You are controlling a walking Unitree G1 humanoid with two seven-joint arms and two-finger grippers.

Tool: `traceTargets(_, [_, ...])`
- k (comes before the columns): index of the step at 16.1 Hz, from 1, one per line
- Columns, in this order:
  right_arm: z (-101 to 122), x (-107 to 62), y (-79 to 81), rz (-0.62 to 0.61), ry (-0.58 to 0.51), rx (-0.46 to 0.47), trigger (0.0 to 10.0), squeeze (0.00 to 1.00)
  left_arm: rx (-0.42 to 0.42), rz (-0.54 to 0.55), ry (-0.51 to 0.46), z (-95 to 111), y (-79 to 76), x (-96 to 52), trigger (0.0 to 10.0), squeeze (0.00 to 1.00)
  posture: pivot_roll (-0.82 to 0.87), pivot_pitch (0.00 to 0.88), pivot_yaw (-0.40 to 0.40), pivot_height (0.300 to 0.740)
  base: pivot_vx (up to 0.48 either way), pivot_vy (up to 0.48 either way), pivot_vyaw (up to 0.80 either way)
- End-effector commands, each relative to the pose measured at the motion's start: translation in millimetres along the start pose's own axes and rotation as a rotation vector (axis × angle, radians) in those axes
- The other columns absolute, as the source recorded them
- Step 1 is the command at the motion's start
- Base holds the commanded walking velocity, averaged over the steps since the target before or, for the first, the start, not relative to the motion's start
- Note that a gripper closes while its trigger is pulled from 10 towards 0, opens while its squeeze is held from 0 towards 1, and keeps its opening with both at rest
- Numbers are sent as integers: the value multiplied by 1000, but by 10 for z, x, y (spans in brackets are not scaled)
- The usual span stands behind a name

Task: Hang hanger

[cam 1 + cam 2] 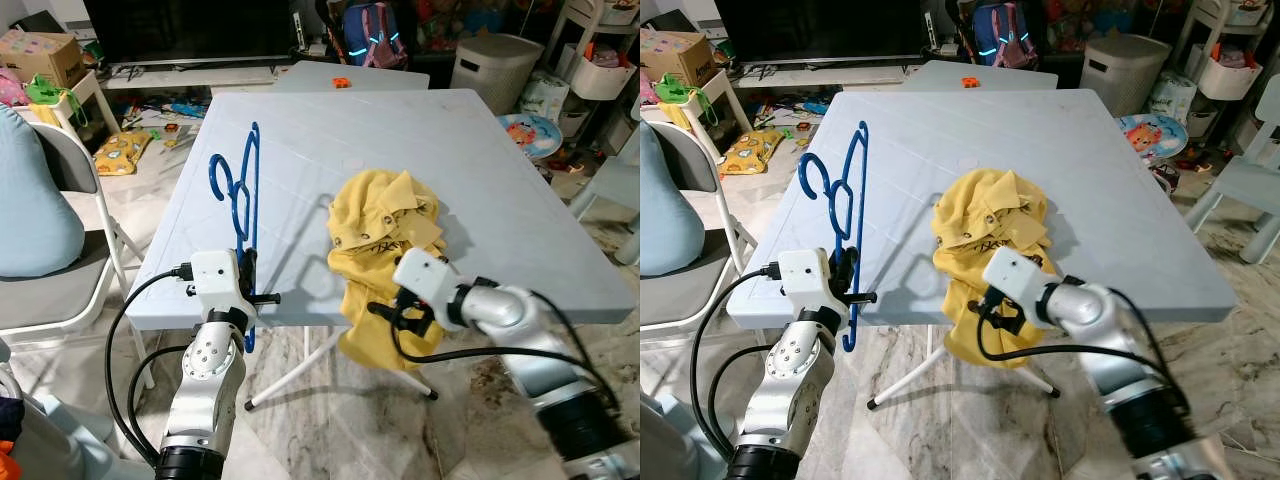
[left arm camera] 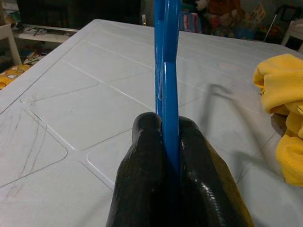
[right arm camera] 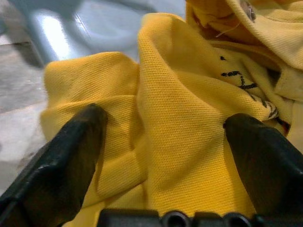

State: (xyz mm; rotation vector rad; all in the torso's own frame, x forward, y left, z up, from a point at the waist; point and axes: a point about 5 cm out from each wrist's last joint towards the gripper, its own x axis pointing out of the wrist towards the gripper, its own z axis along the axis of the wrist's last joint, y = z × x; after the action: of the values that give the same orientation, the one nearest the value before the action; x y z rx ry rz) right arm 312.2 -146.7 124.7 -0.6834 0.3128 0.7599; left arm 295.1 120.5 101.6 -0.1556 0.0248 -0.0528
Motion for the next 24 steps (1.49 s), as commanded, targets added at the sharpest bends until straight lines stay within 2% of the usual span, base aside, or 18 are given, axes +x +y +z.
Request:
traceTargets(1, [-18, 34, 1, -47, 9, -17, 4549, 369, -3, 13, 55, -110, 26, -14, 10000, 0, -62, 21, 14, 740, 0, 0, 0])
traceTargets(2, [-27, 75, 17, -76, 5, -14, 0, 0, -11, 14, 49, -102, 26, -12, 10000, 0, -59, 20, 13, 740, 0, 0, 0])
traceTargets(5, [-105, 203, 78, -98, 16, 88, 0, 0, -21, 16, 44, -94, 23, -8, 10000, 0, -59, 16, 10, 740, 0, 0, 0])
traceTargets(7, [-139, 243, 104, -94, 19, 119, 0, 0, -22, 16, 45, -98, 18, -6, 10000, 0, -55, 14, 6, 740, 0, 0, 0])
traceTargets(9, [-177, 302, 128, -119, 20, 198, 0, 0, -25, 21, 44, -99, 16, -5, 10000, 0, -53, 13, 0, 740, 0, 0, 0])
traceTargets(12, [-237, 376, 24, -249, 53, 287, 0, 0, -32, 25, 41, -96, 12, -4, 10000, 0, -49, 10, -4, 740, 0, 0, 0])
traceTargets(14, [-150, 489, -131, -353, 46, 427, 0, 0, -36, 24, 43, -104, 4, 1, 10000, 0, -53, 7, -5, 740, 0, 0, 0])
traceTargets(15, [-146, 497, -132, -353, 45, 430, 0, 0, -36, 23, 43, -104, 3, 2, 10000, 0, -53, 7, -5, 740, 0, 0, 0])
traceTargets(16, [-113, 578, -168, -376, 73, 492, 0, 0, -38, 23, 41, -104, -8, 13, 10000, 0, -47, 0, -11, 740, 0, 0, 0])
traceTargets(18, [-50, 628, -242, -404, 72, 572, 0, 0, -40, 26, 37, -97, -14, 21, 10000, 0, -40, 0, -16, 740, 0, 0, 0])
traceTargets(20, [203, 665, -437, -463, 15, 643, 0, 0, -42, 36, 30, -89, -8, 18, 10000, 0, -23, 0, -26, 740, 0, 0, 0])
traceTargets(22, [535, 672, -611, -504, -95, 710, 0, 0, -43, 47, 29, -93, 7, 10, 10000, 0, -11, 0, -33, 740, 0, 0, 0])
traceTargets(24, [1238, 493, -1019, -632, -409, 781, 0, 0, -42, 53, 21, -84, 6, 12, 10000, 0, 2, 0, -39, 740, 0, 0, 0])
